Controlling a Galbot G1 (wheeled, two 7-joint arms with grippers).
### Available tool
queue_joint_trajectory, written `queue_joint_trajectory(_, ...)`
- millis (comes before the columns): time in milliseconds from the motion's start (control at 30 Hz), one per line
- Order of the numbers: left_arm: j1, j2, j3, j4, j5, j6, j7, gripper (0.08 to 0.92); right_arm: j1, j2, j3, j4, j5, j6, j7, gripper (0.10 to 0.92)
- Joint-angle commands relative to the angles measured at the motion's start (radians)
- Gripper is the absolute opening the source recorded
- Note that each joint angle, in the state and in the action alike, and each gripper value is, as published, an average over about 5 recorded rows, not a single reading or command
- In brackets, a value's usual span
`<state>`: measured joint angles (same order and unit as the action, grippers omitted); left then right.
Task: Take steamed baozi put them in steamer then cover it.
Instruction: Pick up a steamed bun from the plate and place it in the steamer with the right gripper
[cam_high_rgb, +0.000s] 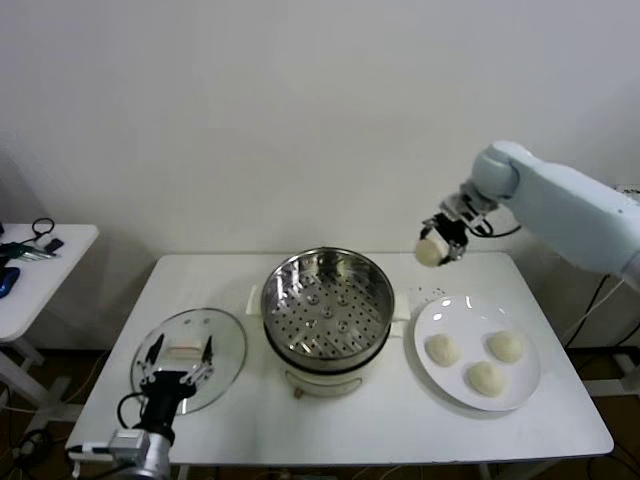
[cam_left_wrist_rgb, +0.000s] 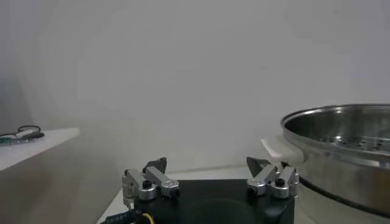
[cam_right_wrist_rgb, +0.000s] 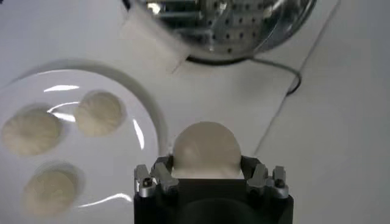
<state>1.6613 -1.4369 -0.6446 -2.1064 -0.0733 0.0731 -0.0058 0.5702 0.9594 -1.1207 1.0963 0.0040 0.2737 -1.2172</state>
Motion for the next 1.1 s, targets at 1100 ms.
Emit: queue_joint_trajectory(1100,0.035,0.01,-0.019,0.006,-0.023,-0.013,-0.001,0.823,-0.258,0.364,0.071,0.09,-0.713,0.423,0.086,0.721)
